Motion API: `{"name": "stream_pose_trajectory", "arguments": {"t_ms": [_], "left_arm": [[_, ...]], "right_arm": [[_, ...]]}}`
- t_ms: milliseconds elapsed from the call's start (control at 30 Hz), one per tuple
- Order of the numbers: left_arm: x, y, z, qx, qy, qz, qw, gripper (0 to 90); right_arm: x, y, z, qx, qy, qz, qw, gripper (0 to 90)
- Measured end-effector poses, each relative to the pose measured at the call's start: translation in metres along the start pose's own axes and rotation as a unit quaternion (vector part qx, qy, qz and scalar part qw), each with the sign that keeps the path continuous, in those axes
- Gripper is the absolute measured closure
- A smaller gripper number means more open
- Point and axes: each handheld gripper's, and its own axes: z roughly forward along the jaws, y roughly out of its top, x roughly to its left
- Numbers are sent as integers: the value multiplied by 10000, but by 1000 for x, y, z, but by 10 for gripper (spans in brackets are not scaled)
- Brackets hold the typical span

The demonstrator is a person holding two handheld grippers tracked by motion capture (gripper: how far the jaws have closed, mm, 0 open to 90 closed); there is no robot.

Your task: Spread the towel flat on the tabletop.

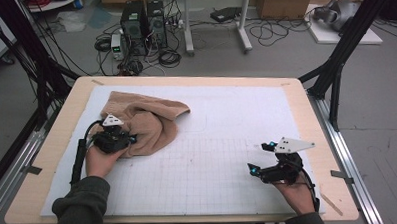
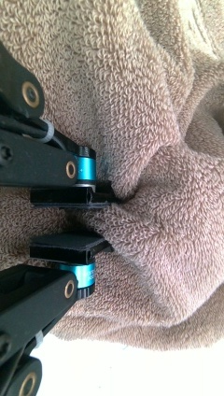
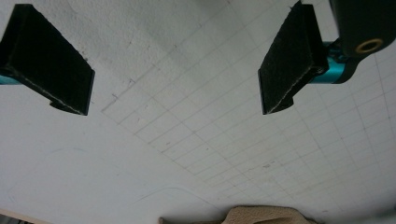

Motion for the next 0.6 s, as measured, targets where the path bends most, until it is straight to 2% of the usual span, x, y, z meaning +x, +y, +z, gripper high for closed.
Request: {"name": "stream_pose_trajectory", "arguments": {"t_ms": [367,600], "left_arm": [[-12,3,-12,-180,-199,58,9996,778],[-33,5,-24,-284,-431,274,9983,781]], "right_arm": [[0,1,-2,-5,-7,13,10000,98],[0,3,-4,-26,-29,-23,10000,98]]}}
